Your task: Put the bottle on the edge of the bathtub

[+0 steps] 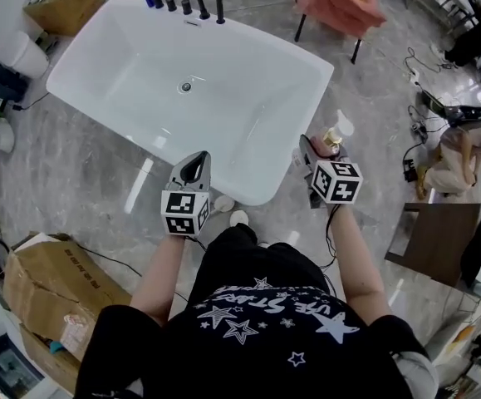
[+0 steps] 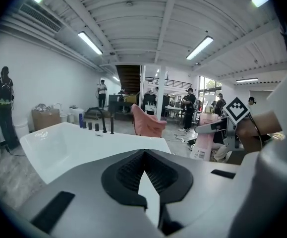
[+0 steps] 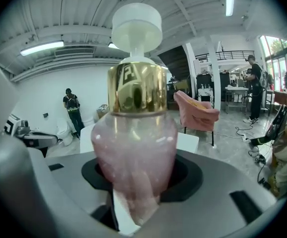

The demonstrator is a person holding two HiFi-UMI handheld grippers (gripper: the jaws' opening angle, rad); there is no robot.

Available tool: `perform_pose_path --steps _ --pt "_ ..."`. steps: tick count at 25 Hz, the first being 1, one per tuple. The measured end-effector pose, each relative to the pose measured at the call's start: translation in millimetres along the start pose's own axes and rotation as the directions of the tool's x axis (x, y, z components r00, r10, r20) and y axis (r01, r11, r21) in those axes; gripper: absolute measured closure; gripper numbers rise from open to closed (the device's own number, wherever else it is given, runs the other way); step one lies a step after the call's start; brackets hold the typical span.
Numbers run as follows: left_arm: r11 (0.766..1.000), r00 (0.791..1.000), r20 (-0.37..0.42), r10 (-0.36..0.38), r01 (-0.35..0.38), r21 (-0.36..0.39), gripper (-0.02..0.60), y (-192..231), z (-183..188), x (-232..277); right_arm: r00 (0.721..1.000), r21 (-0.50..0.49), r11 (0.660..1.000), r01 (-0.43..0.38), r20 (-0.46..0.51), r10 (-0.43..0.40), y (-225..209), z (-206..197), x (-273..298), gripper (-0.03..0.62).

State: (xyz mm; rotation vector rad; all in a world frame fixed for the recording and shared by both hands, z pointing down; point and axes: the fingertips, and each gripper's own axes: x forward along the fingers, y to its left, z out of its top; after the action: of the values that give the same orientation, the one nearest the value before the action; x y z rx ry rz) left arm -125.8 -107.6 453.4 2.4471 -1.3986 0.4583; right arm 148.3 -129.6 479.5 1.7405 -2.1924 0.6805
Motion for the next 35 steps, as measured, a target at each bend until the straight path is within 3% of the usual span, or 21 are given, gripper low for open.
perform_pose_path --steps 14,35 --pt "1.0 1.0 -0.024 -0.017 0.017 -0.005 0.566 44 14 94 0.998 0.027 0.998 0.056 0.007 -0.056 -34 46 125 0.373" --pt "0.994 0.993 -0.055 0.108 -0.107 0.013 0.566 104 43 270 1.0 0.007 1.0 0.027 0.003 -0.027 -130 111 371 0.376"
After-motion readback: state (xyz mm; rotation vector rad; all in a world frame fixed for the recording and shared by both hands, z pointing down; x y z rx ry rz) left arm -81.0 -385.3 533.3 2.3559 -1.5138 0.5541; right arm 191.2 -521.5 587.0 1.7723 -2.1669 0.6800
